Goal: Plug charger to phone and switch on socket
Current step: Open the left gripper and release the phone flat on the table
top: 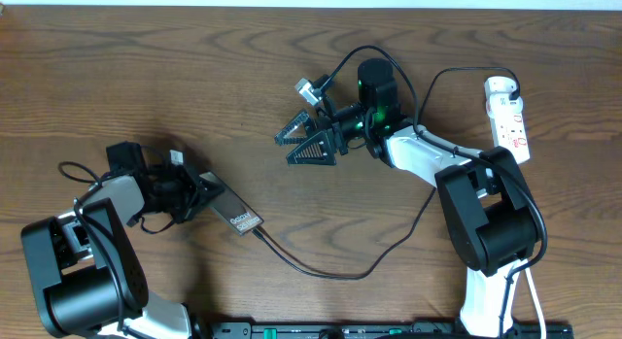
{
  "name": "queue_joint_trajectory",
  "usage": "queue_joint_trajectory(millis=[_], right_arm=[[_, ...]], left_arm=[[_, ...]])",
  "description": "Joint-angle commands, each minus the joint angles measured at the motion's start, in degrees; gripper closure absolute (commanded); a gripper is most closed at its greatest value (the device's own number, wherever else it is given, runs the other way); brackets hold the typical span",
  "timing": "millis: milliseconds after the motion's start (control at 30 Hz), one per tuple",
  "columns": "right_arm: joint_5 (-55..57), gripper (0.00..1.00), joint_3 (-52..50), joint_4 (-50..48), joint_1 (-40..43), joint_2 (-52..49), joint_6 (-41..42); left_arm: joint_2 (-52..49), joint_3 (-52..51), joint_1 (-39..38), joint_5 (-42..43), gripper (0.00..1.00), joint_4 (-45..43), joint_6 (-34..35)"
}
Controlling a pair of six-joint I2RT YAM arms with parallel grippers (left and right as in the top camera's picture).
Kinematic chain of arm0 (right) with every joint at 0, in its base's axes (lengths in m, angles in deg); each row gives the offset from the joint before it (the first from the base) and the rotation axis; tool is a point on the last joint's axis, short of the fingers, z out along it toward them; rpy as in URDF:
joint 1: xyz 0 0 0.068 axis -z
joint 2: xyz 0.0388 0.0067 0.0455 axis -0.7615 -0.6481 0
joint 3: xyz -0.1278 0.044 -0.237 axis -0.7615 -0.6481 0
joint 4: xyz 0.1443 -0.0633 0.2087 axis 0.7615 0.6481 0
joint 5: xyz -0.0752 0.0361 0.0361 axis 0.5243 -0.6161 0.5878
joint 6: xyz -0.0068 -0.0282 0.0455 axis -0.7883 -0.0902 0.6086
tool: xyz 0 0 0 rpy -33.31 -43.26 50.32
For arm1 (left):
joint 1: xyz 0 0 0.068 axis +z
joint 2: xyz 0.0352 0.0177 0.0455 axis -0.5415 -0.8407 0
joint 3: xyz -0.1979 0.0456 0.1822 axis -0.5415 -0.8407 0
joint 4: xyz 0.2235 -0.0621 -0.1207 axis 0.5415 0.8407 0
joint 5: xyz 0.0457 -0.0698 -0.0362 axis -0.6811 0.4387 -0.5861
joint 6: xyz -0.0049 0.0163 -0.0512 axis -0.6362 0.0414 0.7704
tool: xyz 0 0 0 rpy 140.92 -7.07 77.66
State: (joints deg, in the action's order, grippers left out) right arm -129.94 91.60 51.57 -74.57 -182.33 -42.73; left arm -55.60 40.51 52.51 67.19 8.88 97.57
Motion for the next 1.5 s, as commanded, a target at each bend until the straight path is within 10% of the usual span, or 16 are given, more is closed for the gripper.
queue_joint_trajectory(millis=[0,167,300,733,1467], right_arm=[[-0.35,0.01,0.90,0.04,0.66,0.72,-0.02],[-0.35,0.01,0.90,0.04,0.66,0.72,0.00],[-0.35,0.01,0.90,0.04,0.66,0.72,0.00],[-0.35,0.01,0.66,0.04,0.66,0.72,-0.02],[-0.37,0.01,0.63,0.07,0.66,0.72,-0.20]], left_arm=[[0.02,-2.10,-0.20,-2.93,0.93,0.50,-0.55],[0.02,-2.56,-0.20,-2.93,0.92,0.55,-0.52],[0.02,-2.56,-0.20,-2.89,0.62,0.59,-0.50],[0.02,-2.56,-0.13,-5.03,0.45,6.05,1.92],[0.61,-0.50,-0.13,-28.52,0.35,15.32,11.06]])
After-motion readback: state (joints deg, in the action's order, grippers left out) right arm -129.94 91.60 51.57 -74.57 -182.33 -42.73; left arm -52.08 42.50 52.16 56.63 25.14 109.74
